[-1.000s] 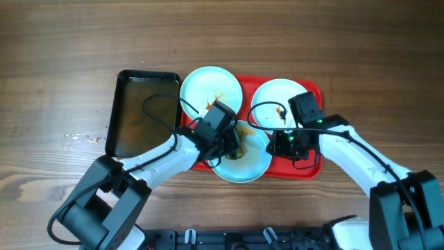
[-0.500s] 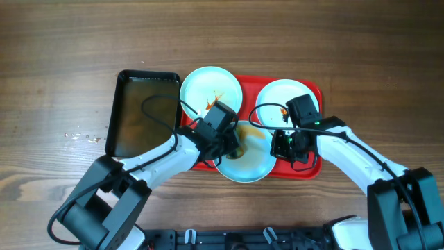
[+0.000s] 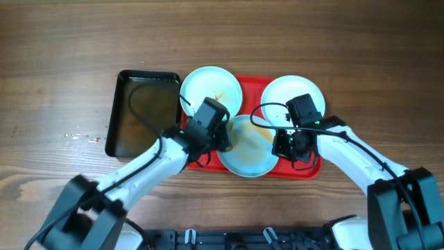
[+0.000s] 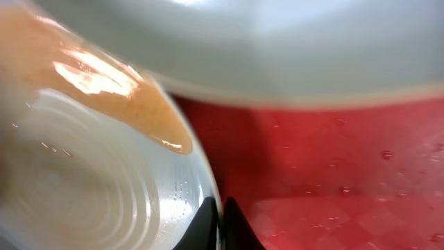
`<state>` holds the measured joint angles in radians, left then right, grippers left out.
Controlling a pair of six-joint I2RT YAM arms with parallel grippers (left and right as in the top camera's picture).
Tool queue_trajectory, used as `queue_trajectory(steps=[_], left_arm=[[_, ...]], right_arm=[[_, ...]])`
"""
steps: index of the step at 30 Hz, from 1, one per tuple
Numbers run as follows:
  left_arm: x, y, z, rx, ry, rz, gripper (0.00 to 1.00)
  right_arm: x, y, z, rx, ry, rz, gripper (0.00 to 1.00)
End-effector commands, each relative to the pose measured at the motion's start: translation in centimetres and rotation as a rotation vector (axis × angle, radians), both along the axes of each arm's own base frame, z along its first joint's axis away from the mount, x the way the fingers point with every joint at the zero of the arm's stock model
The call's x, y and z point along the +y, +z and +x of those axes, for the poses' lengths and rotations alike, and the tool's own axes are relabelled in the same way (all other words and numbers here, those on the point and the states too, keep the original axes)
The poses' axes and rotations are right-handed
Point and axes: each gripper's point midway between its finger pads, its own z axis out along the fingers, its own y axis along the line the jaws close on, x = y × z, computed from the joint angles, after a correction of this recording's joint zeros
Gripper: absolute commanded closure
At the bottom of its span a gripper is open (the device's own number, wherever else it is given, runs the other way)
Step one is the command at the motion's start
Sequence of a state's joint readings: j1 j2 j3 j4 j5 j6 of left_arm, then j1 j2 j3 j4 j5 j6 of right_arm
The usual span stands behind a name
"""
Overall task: Clean dirty plates on tray and stack at the side
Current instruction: 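Scrub the front plate with the sponge while the right gripper holds it, then return the sponge to the black water tray with the left gripper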
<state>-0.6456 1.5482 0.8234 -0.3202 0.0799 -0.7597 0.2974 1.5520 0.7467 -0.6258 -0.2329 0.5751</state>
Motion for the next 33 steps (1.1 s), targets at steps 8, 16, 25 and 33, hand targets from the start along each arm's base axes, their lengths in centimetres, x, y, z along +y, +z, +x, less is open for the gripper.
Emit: queue_trajectory(steps=[8, 16, 25, 33], left_arm=[[-2.6, 1.9, -0.4, -0.056, -0.083, -0.083, 0.96], [4.8, 3.6, 3.2, -0.189, -0.018, 0.105, 0.96], [17.7, 3.5, 6.1, -0.207, 0.142, 0.409, 0.96], [19.2, -3.6, 5.2, -0.015, -0.066, 0.417, 0.96]], right_arm=[[-1.3, -1.0, -0.7, 0.027, -0.013, -0.064, 0.89], [-0.5, -0.8, 0.4, -0.017, -0.011, -0.022, 0.67], [-0.2, -0.6, 1.4, -0.058, -0.012, -0.01, 0.89], [-0.2, -0.6, 1.3, -0.058, -0.011, -0.01, 0.9]])
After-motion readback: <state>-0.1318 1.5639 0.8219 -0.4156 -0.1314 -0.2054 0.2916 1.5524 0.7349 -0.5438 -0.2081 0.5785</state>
